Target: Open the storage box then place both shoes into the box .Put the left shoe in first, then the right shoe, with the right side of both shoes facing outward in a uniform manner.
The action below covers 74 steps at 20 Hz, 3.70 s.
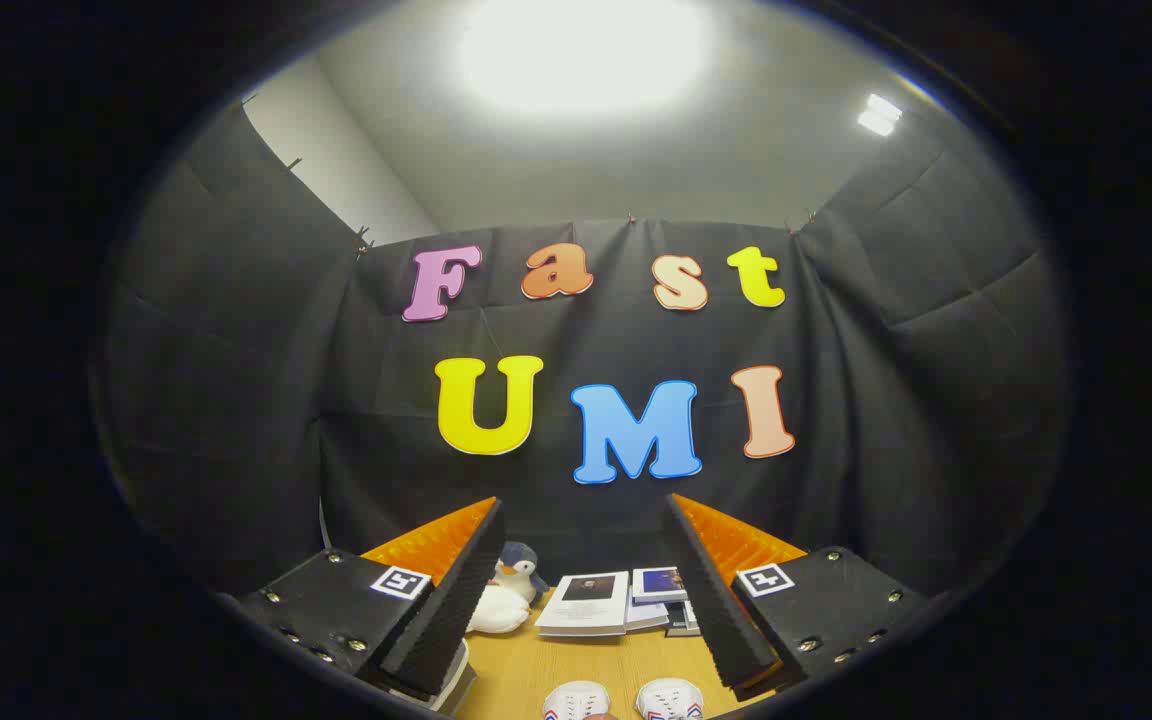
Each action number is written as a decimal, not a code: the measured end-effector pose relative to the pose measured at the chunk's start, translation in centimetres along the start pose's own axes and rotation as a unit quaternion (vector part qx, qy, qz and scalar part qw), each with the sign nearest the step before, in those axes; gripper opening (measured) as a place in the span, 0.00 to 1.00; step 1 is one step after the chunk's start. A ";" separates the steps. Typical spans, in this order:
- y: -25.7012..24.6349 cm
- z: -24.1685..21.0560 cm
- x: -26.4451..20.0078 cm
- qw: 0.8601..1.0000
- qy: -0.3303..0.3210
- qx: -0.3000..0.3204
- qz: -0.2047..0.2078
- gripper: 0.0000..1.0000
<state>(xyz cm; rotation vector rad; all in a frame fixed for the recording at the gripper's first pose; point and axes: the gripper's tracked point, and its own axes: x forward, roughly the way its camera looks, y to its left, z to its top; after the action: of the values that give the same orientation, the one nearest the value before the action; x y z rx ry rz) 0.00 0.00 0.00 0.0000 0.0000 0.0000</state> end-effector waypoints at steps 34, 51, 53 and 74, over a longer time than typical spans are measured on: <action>6.3 -14.2 -5.0 0.894 0.235 0.366 0.111 0.97; 13.3 -25.5 -8.0 0.739 0.384 0.537 0.136 0.97; 14.2 -26.6 -8.5 0.719 0.402 0.550 0.137 0.97; 16.6 -27.4 -8.1 0.674 0.430 0.580 0.159 0.11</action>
<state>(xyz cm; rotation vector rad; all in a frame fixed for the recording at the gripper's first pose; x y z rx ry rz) -8.06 16.59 -27.35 1.3045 0.9684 0.3577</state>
